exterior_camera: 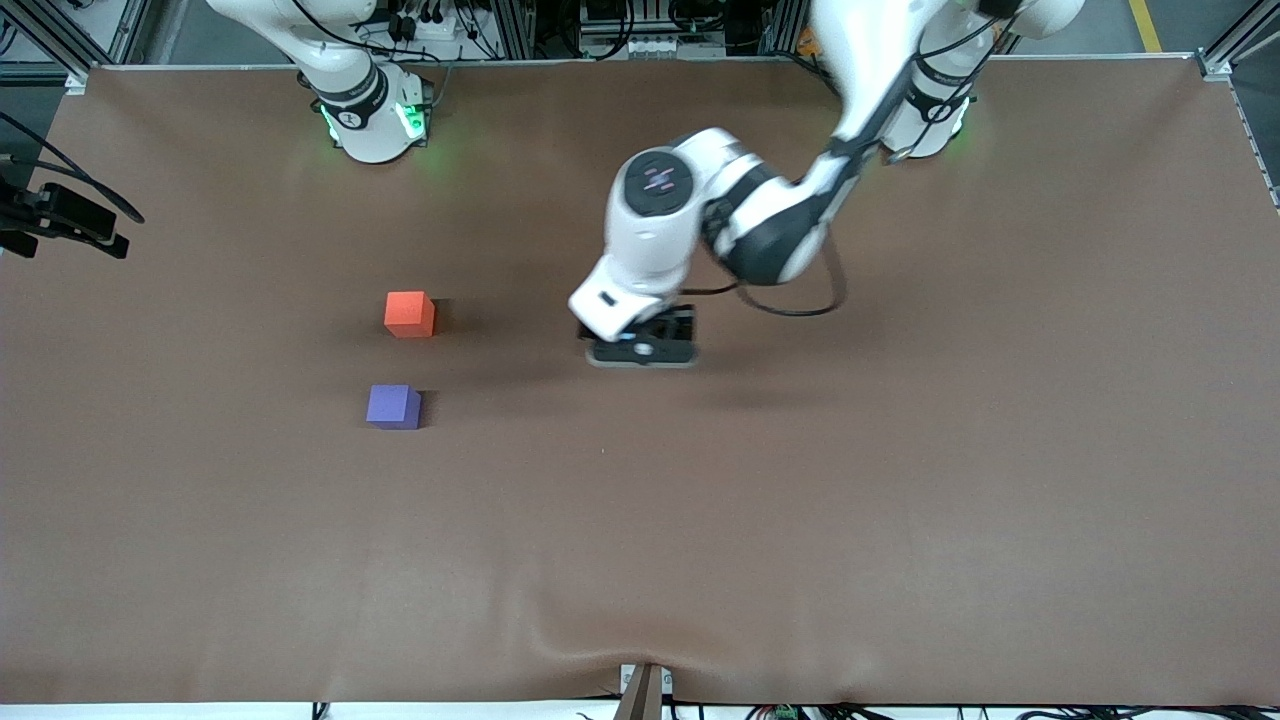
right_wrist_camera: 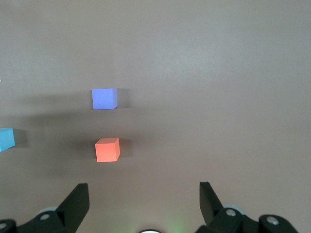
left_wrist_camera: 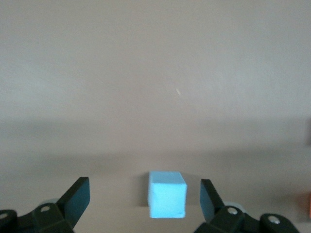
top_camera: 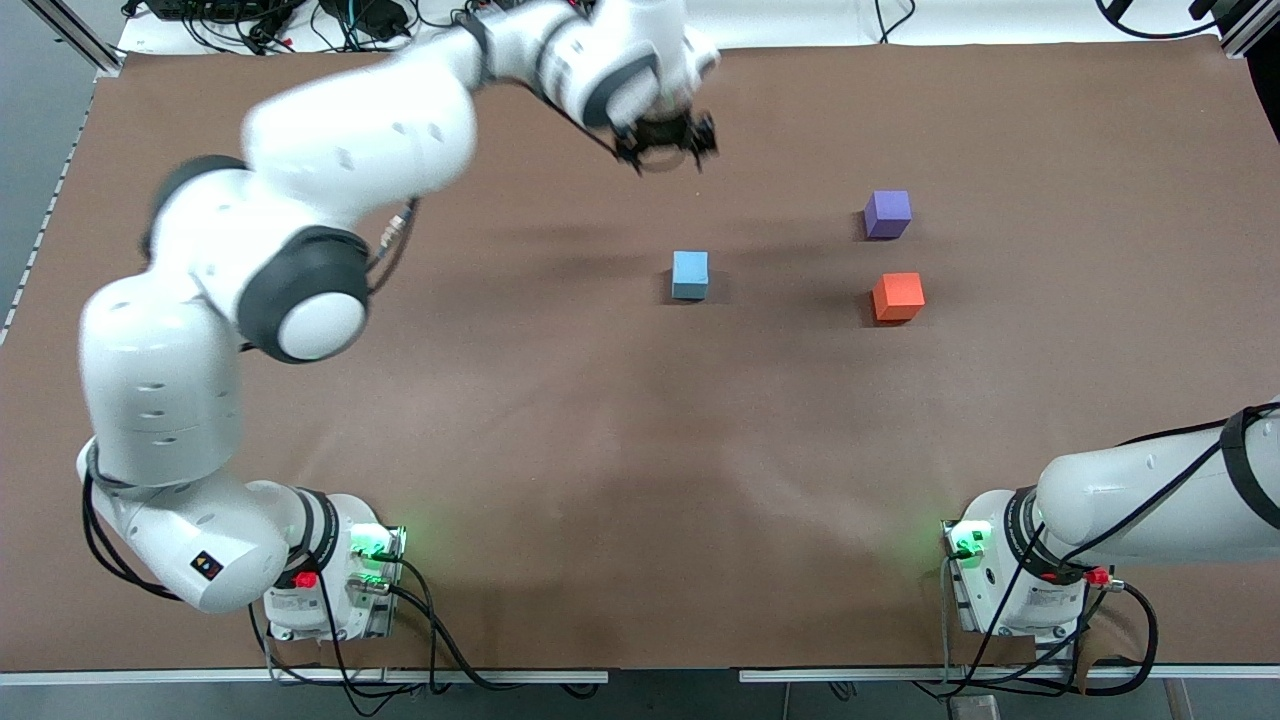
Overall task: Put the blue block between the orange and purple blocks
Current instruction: 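Set the cube down, open the left gripper and withdraw it, then reach the right gripper to the light-blue cube while the left gripper retracts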
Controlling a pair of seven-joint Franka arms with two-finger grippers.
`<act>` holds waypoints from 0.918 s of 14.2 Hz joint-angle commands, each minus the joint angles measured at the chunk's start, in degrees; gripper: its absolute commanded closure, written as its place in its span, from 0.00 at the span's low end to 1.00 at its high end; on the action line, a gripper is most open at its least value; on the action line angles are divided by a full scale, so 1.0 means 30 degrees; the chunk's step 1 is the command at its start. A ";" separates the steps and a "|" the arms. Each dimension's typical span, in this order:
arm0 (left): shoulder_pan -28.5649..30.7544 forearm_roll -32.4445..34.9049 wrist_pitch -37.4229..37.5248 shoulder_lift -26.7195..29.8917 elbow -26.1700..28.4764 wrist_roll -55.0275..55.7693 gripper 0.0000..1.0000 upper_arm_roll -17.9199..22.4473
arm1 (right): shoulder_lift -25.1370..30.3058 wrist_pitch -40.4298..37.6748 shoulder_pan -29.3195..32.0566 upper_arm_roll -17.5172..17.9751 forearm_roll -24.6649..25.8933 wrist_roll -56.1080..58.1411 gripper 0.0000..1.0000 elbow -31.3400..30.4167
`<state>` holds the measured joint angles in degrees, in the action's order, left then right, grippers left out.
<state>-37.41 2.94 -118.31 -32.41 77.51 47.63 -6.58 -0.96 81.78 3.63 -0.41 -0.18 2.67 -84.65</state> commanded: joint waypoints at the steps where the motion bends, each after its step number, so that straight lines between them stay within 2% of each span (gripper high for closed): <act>1: 0.2238 0.0016 0.1317 0.1833 0.0822 -0.0260 0.00 -0.0181 | -0.0787 -0.0188 0.0108 0.0195 0.0236 0.0046 0.00 0.0324; 8: 0.7804 -0.0013 0.7380 0.4820 0.1902 -0.6904 0.00 -0.0268 | -0.1523 -0.0627 -0.0800 0.0283 -0.0144 -0.0217 0.00 0.0266; 11: 0.9914 -0.0071 0.7943 0.7393 0.4883 -1.0183 0.00 -0.0327 | -0.2137 -0.0599 -0.1765 0.0283 -0.1400 -0.0480 0.00 0.0237; 13: 1.1087 -0.0130 0.7944 0.9152 0.6878 -1.1855 0.00 -0.0356 | -0.2722 -0.0424 -0.2759 0.0283 -0.2397 -0.2286 0.00 0.0237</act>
<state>-7.25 2.96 -93.81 -12.90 88.88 16.23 -6.70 -7.10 80.59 -2.18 0.61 -4.94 0.40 -84.76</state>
